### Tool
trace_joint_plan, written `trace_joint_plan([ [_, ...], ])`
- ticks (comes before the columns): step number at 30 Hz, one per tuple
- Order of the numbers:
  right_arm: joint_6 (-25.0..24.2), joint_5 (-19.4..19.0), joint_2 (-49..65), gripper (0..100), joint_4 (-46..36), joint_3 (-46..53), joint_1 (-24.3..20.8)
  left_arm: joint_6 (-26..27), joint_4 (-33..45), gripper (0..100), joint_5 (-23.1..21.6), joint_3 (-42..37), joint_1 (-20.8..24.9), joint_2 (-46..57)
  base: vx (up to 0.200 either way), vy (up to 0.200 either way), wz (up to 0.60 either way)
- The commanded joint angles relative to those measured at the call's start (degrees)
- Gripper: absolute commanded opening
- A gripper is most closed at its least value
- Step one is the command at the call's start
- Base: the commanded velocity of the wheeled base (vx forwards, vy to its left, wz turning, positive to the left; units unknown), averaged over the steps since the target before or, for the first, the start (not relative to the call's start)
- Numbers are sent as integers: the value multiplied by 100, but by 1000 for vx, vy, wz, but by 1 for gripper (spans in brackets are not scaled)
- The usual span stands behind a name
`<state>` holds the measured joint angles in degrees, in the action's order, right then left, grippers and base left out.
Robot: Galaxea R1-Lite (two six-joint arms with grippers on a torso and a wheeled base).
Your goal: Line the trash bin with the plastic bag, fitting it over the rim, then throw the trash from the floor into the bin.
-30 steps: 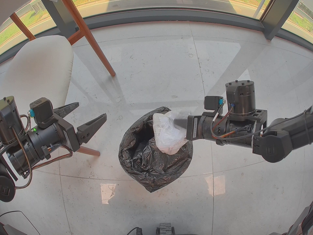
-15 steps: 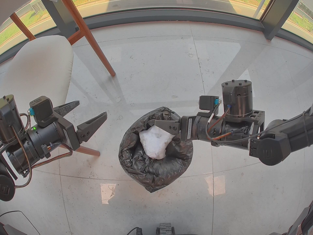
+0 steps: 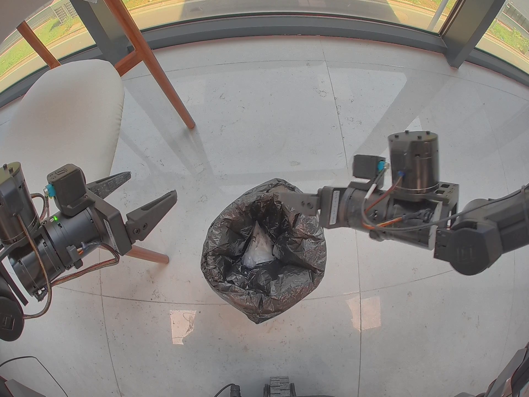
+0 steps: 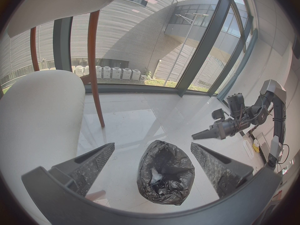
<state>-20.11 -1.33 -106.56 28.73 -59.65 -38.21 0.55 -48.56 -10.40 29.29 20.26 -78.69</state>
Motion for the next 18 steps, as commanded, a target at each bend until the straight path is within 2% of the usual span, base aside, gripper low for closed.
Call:
trace_joint_plan([
  [1,-54,27,979,100,-8,568,560,-20,4,100,12,-178,-251,319,0,0,0],
  [3,-54,71,1445,100,-8,902,903,-46,4,100,12,-310,-365,521,0,0,0],
  [5,-54,71,1445,100,-8,902,903,-46,4,100,12,-310,-365,521,0,0,0],
  [6,-54,194,2174,100,-34,1438,1395,-64,13,100,12,-539,-637,917,0,0,0],
  [9,-28,256,2825,100,-52,1913,1931,-72,30,100,12,-794,-875,1295,0,0,0],
  [10,-10,256,3255,100,-61,2194,2335,-72,48,100,12,-996,-1015,1576,0,0,0],
  [14,16,256,4345,100,-43,2977,3363,-72,65,100,29,-1708,-1279,2385,0,0,0],
  [16,-1,256,4873,100,-17,3407,3777,-72,65,100,38,-2042,-1367,2798,0,0,0],
  [18,-1,256,5145,100,-34,3609,3900,-72,74,100,64,-2156,-1393,2974,0,0,0],
])
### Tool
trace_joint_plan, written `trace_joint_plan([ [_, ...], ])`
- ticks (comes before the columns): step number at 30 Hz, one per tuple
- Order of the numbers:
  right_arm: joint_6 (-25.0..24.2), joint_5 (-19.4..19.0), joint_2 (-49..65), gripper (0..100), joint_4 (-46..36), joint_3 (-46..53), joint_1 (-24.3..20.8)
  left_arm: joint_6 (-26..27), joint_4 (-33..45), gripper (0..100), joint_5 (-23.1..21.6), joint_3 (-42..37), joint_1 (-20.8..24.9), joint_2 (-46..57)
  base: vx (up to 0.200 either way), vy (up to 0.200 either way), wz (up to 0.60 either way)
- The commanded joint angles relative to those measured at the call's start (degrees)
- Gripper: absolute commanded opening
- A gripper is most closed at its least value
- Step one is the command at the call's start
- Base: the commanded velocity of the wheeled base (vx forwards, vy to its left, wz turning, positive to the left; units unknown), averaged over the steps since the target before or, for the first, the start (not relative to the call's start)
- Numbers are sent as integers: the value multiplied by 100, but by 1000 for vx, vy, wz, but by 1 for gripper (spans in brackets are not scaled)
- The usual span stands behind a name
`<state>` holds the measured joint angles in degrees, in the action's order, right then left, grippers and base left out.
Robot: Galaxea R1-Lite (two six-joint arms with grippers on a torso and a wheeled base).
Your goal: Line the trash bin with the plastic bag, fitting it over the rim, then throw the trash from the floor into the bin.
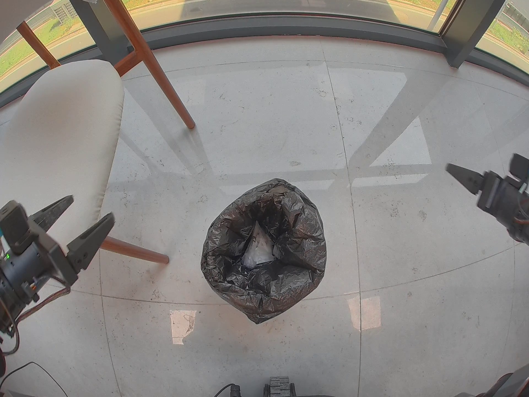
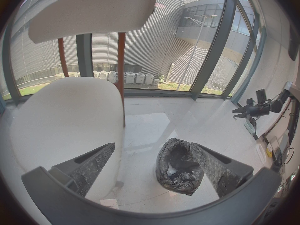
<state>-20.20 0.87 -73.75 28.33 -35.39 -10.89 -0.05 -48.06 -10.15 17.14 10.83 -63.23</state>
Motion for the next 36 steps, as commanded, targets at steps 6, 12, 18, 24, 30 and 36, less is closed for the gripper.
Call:
trace_joint_plan([
  [6,605,1,3816,100,-29,2669,1282,-21,833,100,471,-1679,-485,3045,0,0,0],
  [12,1545,-51,5160,100,-469,3539,1220,-4,3347,100,708,-1591,-485,5383,0,0,0],
  [18,1950,-51,7094,100,-2912,3513,1194,-4,3865,100,761,-1661,-485,5805,0,0,0],
  [24,1985,-51,7375,100,-2851,3539,1080,-65,4595,100,638,-1679,-485,5813,0,0,0],
  [30,1923,45,7375,100,-2859,3539,1071,-505,4595,100,550,-1679,-485,5813,0,0,0],
  [36,1923,45,7375,100,-2877,3539,1071,-514,4577,100,655,-1688,-1179,5998,0,0,0],
])
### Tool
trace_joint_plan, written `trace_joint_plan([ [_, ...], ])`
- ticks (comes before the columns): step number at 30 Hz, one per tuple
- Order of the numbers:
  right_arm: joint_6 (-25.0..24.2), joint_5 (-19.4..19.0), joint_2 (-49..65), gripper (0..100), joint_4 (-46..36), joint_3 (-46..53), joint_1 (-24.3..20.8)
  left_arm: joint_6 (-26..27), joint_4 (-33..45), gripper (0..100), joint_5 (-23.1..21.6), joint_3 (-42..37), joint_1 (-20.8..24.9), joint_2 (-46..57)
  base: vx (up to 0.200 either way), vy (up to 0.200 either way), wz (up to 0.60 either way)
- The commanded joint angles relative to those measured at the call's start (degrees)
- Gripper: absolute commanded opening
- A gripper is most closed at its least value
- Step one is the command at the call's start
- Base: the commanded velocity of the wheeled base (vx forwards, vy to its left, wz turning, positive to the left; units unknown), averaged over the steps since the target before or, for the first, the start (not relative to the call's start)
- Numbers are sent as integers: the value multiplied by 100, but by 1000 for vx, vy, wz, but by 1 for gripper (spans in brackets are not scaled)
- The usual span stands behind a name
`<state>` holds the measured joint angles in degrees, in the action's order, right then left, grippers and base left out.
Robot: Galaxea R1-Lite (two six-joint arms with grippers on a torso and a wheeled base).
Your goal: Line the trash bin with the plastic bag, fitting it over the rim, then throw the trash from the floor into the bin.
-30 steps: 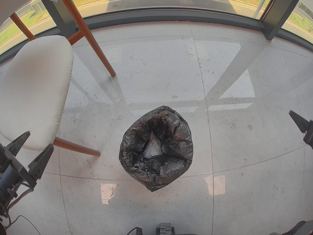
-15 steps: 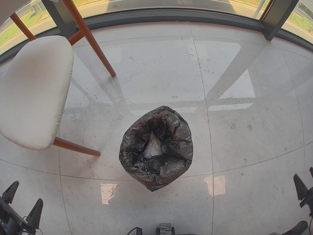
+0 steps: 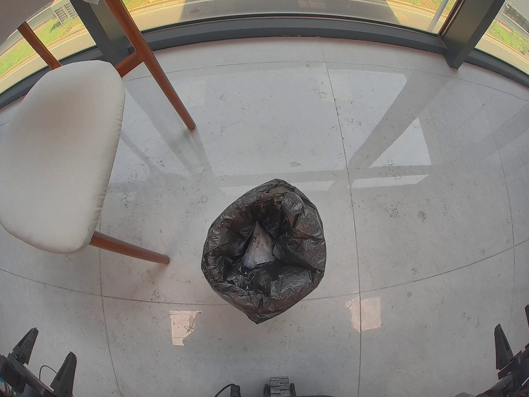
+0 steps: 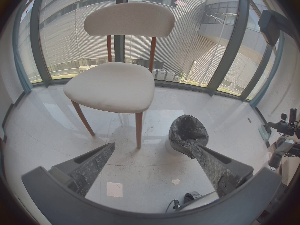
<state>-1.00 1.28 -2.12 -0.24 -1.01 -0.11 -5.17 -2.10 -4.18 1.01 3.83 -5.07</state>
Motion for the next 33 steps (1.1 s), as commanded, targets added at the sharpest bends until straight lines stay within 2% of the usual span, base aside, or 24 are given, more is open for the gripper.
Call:
trace_joint_plan([
  [1,3,4,212,100,-2,101,-15,16,-28,100,137,-75,-462,182,0,0,0],
  [4,21,-23,212,100,24,101,-15,42,-28,100,84,-75,-409,279,0,0,0],
  [8,100,-102,212,100,7,101,-15,552,-36,100,-566,-75,-312,507,0,0,0],
  [12,118,-137,212,100,7,101,-15,921,-54,100,-584,-84,-321,507,0,0,0],
  [13,56,-66,212,100,16,101,-15,965,-54,100,-496,-84,-321,507,0,0,0],
  [15,-49,-49,212,100,24,101,-15,824,8,100,5,-84,-321,507,0,0,0],
  [16,-49,-49,212,100,24,101,-15,824,8,100,5,-84,-321,507,0,0,0],
  [17,-58,-14,212,100,24,101,-15,438,342,100,638,-84,-321,507,0,0,0],
  [19,-58,-14,212,100,24,101,-15,359,359,100,664,-75,-321,507,0,0,0],
  [23,-58,-5,212,100,24,101,-15,517,306,100,295,-66,-312,507,0,0,0],
  [33,-32,-5,212,100,24,101,-15,491,289,100,286,-75,-321,507,0,0,0],
])
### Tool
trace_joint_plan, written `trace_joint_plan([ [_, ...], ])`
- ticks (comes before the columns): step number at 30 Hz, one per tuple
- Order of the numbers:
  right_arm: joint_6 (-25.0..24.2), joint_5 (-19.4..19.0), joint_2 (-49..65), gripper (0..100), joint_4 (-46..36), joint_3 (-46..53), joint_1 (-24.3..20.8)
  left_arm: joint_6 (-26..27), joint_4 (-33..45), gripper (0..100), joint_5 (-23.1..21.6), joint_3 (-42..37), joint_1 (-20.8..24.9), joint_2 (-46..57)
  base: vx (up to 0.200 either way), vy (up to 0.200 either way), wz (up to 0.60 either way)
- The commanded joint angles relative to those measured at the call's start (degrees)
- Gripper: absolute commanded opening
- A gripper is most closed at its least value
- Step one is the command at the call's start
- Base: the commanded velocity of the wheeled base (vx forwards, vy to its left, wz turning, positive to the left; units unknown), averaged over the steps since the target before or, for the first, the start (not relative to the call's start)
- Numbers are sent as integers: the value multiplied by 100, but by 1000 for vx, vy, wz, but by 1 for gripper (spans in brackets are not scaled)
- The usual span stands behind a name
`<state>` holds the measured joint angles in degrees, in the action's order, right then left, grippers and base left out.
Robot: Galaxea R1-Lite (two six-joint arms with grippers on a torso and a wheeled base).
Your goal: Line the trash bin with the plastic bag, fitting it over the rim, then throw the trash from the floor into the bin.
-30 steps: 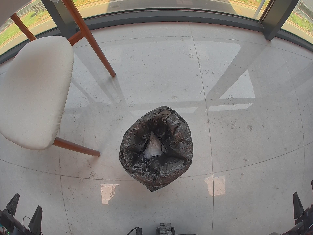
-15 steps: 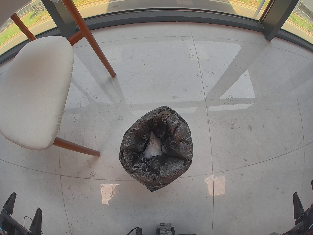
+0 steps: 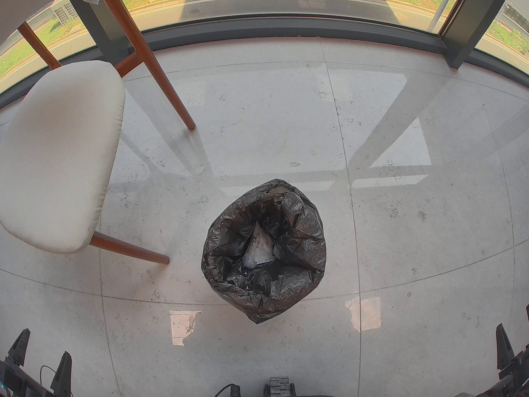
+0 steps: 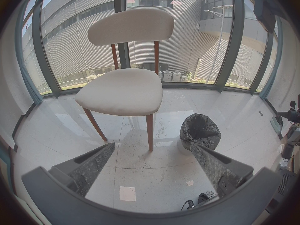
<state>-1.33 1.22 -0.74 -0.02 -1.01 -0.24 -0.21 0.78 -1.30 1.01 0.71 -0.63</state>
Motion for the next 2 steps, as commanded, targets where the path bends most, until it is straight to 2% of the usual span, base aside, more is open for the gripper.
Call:
trace_joint_plan([
  [1,1,1,74,100,2,101,-2,-6,1,100,-1,-75,-9,63,0,0,0],
  [2,-8,1,74,100,2,101,-2,-6,-8,100,-1,-75,-9,63,0,0,0],
])
